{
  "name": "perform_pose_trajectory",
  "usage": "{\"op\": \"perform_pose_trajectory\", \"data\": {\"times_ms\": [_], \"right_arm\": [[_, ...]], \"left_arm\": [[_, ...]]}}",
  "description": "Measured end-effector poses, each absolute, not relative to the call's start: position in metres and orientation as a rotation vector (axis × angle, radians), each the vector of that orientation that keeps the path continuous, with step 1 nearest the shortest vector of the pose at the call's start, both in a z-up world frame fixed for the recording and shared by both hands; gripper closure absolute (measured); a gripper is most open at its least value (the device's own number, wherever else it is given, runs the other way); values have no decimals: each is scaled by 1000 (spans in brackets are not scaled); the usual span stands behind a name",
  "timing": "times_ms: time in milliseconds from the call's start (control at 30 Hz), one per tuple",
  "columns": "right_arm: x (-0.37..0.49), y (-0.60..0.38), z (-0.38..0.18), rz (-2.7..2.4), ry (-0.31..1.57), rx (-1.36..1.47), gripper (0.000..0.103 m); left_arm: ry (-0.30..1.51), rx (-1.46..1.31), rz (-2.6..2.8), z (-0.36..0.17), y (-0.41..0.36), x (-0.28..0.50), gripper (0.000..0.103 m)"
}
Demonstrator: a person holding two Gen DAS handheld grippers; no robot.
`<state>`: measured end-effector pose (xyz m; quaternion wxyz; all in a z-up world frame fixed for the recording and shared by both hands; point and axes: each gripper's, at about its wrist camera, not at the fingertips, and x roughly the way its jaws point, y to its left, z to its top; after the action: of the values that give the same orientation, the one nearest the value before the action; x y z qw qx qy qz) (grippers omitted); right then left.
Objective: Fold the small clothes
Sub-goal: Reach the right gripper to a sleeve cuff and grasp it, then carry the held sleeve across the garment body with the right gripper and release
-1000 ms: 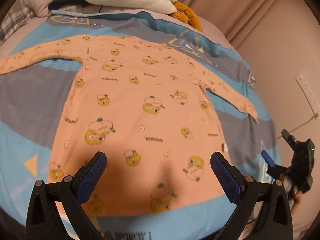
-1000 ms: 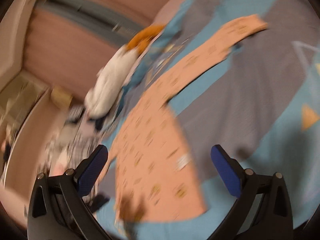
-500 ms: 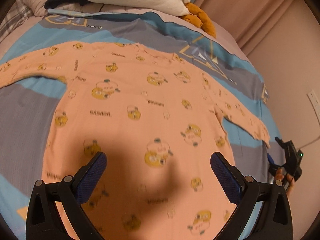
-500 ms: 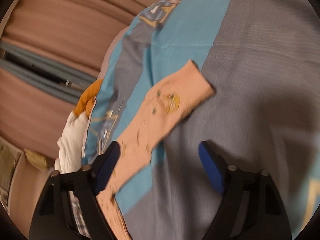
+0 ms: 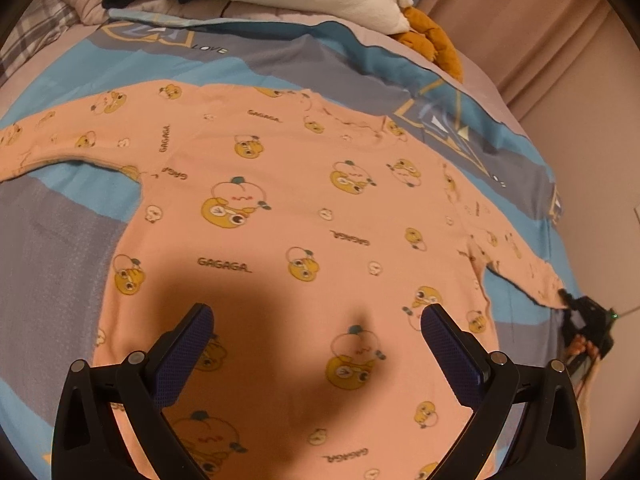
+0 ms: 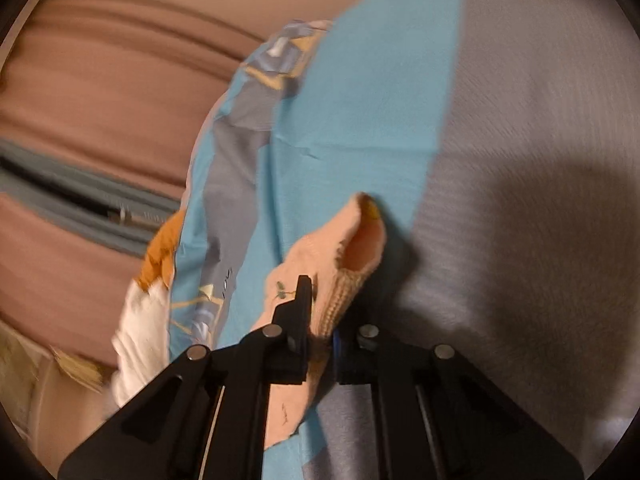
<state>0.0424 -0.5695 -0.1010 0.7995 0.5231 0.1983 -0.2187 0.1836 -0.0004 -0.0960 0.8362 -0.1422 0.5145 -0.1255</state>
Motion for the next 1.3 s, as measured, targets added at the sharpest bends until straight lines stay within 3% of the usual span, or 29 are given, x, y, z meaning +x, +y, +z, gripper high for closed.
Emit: {"op": "perform_pose_trajectory", "data": {"times_ms": [367,533,700,933,1067,1300], "right_arm": [[147,-445,44,-256,572,576,94],[204,-339,74,-166,620,286,94],[254,-241,56,-71,691,52,94],[301,-99,-34,33,825,-289,94],[304,-49,-77,90,874,-403,94],[299,-12,-94,141,865,-464,91]], "left_arm": [[1065,-366,-217,-88,44,181,1],[1054,-399,-179,-89,76,178,1],[1045,-427,-121,-90,114,176,1],[1041,-444,-48,-97,152,171,1],[1039,-462,-17,-101,169,172,1],[1026,-485,-3,-101,180,168,1]]}}
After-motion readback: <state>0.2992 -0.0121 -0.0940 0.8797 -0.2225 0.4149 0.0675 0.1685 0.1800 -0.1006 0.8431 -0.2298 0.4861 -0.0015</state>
